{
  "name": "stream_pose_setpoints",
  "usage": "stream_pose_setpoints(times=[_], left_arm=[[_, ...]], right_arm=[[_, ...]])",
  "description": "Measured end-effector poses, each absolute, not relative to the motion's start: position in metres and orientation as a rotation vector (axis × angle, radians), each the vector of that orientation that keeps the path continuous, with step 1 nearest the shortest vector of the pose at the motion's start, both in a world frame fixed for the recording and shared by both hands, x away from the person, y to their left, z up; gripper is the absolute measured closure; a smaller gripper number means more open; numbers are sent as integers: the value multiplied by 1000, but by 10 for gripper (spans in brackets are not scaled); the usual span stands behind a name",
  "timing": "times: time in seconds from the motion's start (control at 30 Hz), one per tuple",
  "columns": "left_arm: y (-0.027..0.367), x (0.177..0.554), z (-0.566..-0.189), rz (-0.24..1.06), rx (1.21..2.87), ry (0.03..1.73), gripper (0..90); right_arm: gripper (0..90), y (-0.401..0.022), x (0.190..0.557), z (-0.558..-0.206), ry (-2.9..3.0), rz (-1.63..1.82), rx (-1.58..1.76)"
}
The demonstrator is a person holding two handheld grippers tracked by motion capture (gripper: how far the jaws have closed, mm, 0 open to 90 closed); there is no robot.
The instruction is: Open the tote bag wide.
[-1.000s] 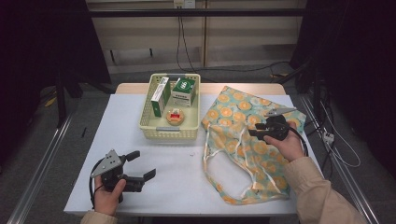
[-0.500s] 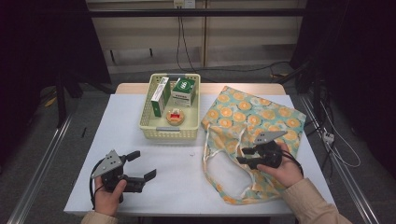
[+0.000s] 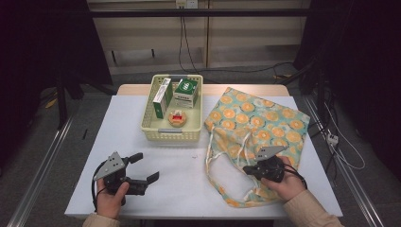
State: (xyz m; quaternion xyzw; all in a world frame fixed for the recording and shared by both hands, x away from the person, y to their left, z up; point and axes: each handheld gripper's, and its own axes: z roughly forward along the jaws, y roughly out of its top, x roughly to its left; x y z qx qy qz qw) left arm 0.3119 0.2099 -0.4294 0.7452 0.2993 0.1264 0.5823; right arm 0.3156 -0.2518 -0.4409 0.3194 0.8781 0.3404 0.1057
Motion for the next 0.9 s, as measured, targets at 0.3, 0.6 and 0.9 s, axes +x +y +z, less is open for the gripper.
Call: stream_pose_setpoints(times=[0.3, 0.6, 0.9], left_arm=[[210, 312, -430, 295, 1738, 701, 40], [212, 312, -429, 297, 1735, 702, 39], [212, 312, -429, 294, 1737, 701, 39]], right_arm=[[900, -235, 332, -441, 2548, 1194, 1015], [900, -237, 352, -416, 2464, 1318, 1039], [900, -294, 375, -414, 2362, 1277, 1157]])
